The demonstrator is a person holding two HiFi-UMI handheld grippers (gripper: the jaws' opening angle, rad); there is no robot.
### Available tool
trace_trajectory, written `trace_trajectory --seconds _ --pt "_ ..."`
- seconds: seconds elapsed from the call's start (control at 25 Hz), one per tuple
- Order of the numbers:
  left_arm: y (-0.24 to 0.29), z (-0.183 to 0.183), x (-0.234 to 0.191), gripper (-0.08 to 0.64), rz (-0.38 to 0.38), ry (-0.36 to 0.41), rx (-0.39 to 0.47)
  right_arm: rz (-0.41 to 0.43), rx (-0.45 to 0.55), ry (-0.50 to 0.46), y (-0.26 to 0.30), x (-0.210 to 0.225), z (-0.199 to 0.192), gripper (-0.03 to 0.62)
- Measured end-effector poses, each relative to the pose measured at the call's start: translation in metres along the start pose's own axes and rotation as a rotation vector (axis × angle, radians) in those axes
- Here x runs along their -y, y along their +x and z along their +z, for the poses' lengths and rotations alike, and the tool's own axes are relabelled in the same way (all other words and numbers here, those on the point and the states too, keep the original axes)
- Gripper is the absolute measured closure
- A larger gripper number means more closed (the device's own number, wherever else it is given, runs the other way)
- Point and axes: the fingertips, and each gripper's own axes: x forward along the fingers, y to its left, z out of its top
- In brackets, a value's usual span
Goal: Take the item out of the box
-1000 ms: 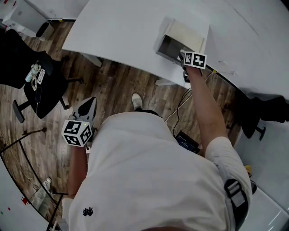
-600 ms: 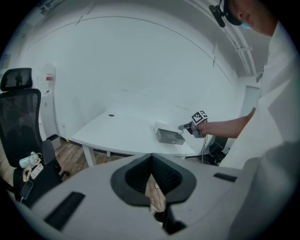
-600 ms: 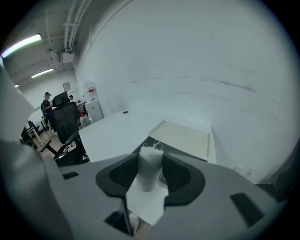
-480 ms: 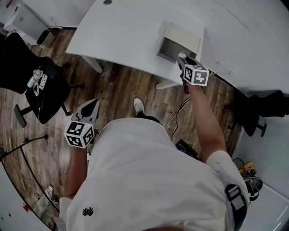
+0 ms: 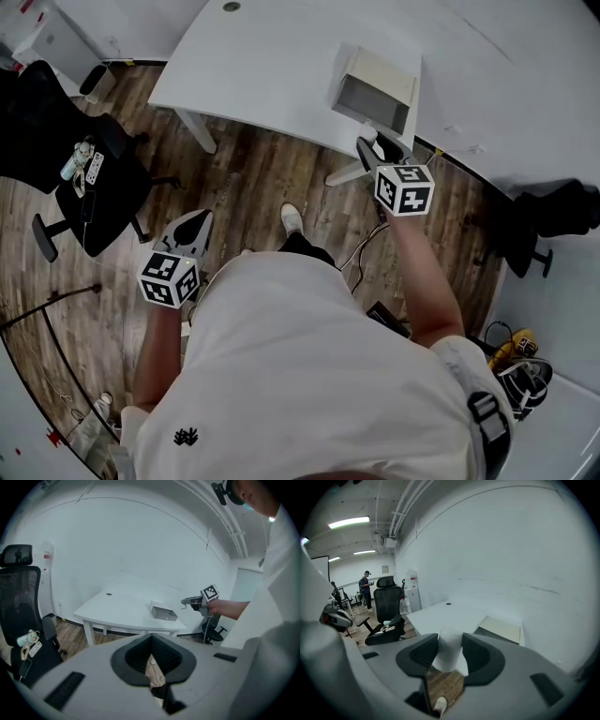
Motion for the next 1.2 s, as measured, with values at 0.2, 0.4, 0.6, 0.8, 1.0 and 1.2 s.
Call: trace_trajectory --seconds 0.2,0.4,0.6,0.8,1.0,1.2 --pt "-0.014 -0.009 0.003 0.554 -0.028 0.006 0.006 0.042 0.023 -0.003 -0.034 -0.049 -0.006 0.423" --pt "-0.024 -0.022 0.007 0.554 -0.054 0.006 0.003 0.071 0.044 -0.003 -0.065 -0.087 -0.015 0.425" --pt "-0.030 -0.032 0.014 0.554 -0.078 0.005 -0.006 0.097 0.058 -0.015 -0.092 -0.118 -0.020 0.425" --pt "-0.032 -0.035 0.018 0.554 -0.095 0.015 -0.008 0.121 0.065 -0.023 -0.108 -0.142 -0.025 0.425" --pt "-0.034 -0.039 0.023 0.554 -0.103 0.019 -0.012 0.136 0.065 -0.027 -0.118 -0.157 -0.035 0.425" --pt "-0.037 -0.045 0.025 0.554 -0.108 0.020 -0.022 0.135 0.071 -0.017 -0.125 -0.160 -0.038 0.425"
